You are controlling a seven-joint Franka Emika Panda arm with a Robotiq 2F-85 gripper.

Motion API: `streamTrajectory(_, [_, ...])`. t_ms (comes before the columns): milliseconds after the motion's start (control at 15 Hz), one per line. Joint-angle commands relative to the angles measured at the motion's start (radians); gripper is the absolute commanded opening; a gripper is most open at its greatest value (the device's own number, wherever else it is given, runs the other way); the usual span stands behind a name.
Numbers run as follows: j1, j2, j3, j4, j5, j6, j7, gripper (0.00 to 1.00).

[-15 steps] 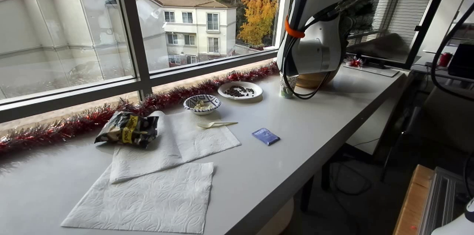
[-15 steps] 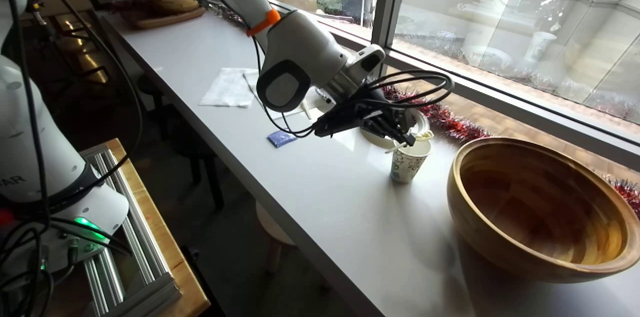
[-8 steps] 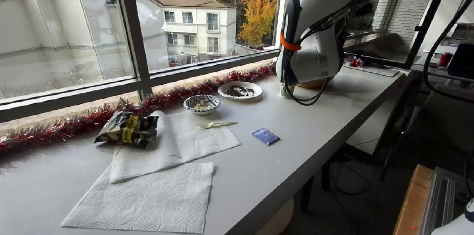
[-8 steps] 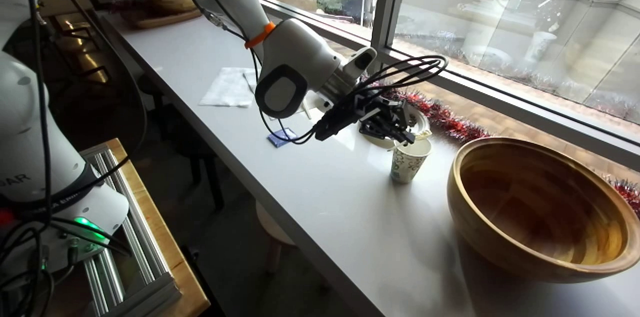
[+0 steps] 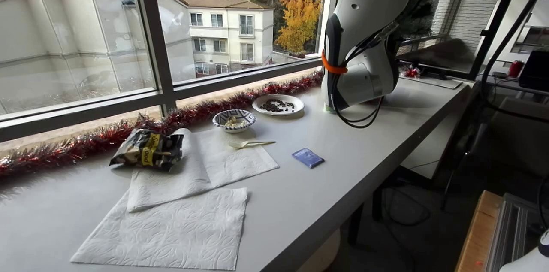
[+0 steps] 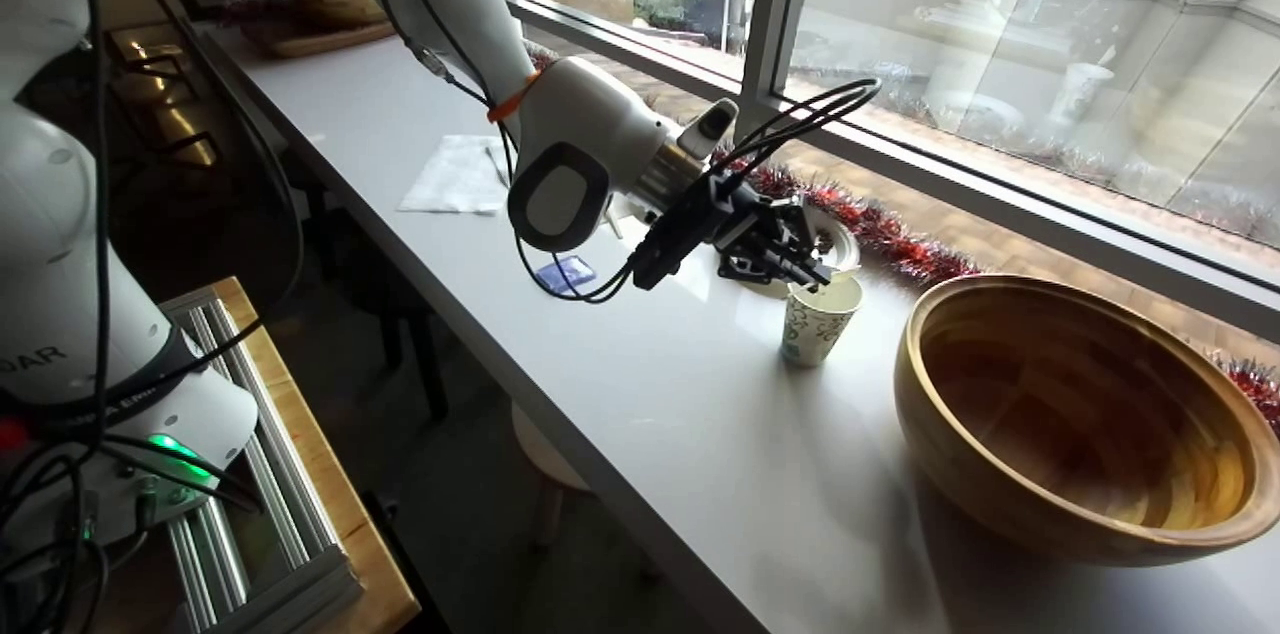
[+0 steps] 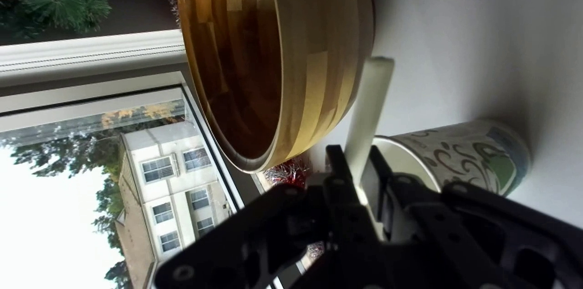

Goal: Use the white spoon to place some contents from the bowl into the cup.

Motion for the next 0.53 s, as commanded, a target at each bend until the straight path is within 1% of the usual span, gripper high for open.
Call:
streamTrajectory(0, [0.038,0.034,-0.038,-0.019,0.012,0.018,-0.035,0.03])
streamTrajectory(67, [0.057,0.048,-0.069,-0.026,-0.036,0.004,0.025,0.03])
streamTrajectory(133, [0.058,0.041,-0.07,-0.022,-0.046,0.002,0.036,0.03])
streamTrajectory(333, [0.1,0.018,-0.11,-0.019,-0.044,-0.044,0.067,0.03])
streamTrajectory(400, [0.123,0.006,-0.13,-0.022,-0.045,-0.079,0.078,0.03])
streamTrajectory(467, [0.121,-0.039,-0.109,-0.015,-0.004,-0.117,0.026,0.03])
